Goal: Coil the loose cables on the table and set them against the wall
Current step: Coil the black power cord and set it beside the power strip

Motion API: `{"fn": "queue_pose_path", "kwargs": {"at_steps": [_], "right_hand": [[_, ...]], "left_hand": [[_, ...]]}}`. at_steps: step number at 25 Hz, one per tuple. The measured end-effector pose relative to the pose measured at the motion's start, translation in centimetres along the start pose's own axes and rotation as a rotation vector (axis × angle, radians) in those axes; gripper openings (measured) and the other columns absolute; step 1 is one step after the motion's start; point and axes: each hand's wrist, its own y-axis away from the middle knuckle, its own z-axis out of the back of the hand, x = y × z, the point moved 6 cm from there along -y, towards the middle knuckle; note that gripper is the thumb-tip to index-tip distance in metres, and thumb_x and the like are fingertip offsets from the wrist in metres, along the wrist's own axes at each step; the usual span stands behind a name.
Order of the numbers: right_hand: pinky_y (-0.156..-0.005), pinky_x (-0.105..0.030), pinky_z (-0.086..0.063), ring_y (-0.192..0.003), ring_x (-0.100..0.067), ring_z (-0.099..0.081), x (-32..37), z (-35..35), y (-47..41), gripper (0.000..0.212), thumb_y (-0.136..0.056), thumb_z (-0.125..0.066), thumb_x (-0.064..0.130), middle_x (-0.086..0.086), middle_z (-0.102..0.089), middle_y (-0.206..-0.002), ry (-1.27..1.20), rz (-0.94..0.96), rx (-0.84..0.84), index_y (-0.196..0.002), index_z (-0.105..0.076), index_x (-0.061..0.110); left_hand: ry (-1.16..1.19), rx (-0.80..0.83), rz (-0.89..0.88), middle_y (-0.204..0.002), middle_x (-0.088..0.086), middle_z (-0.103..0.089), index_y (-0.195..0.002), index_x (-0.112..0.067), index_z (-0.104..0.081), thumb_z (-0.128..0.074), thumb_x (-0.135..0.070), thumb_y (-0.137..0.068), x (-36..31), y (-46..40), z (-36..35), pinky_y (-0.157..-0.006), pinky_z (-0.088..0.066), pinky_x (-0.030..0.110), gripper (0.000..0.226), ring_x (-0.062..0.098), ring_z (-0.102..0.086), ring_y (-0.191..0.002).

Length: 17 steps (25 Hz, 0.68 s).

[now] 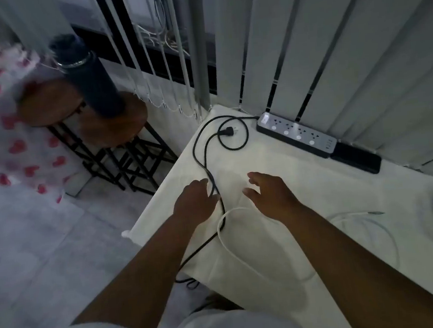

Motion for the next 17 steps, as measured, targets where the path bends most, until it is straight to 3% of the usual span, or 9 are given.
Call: {"fn": "queue_pose_path", "kwargs": {"at_steps": [5,10,14,17], "right_hand": [[-0.104,-0.034,-0.044,-0.124,-0.023,-0.056,0.5,-4.8,-5.7,0.047,-0.095,-0.059,0.032,-0.009,-0.061,-0.136,0.001,-0.131,0.121,-0.137,-0.053,0.013],[-0.098,-0.03,-0.046,-0.118,-0.026,-0.059,1.1,-7.8,-9.3,0.032,-0.093,-0.055,0.021,-0.011,-0.065,-0.127,0.097,-0.168,0.166,-0.123,-0.064,0.014],[-0.079,-0.033,-0.052,-0.097,-0.029,-0.063,1.2,-10.0,-9.6,0.026,-0.083,-0.068,0.03,-0.008,-0.065,-0.107,0.185,-0.236,0.199,-0.103,-0.063,0.014],[-0.071,-0.032,-0.046,-0.095,-0.035,-0.063,1.6,-11.0,-9.1,0.017,-0.087,-0.06,0.021,-0.015,-0.065,-0.105,0.317,-0.226,0.141,-0.1,-0.057,0.01]], "left_hand": [[-0.05,0.156,0.08,-0.134,0.001,-0.053,-0.138,-0.023,-0.045,-0.063,-0.047,-0.087,5.0,-3.3,-2.3,-0.102,-0.041,0.037,0.059,0.021,-0.048,-0.126],[0.017,0.226,0.075,-0.114,-0.004,-0.064,-0.109,-0.035,-0.064,-0.059,-0.036,-0.086,6.6,-4.2,-3.3,-0.082,-0.049,0.029,0.023,0.017,-0.061,-0.102],[-0.023,0.216,0.059,-0.109,-0.003,-0.064,-0.101,-0.031,-0.067,-0.057,-0.03,-0.086,8.0,-4.7,-2.1,-0.08,-0.051,0.031,0.019,0.018,-0.06,-0.101],[-0.02,0.283,0.019,-0.105,-0.004,-0.065,-0.097,-0.03,-0.067,-0.059,-0.029,-0.085,8.4,-5.0,-2.1,-0.082,-0.05,0.031,0.015,0.016,-0.058,-0.102]]}}
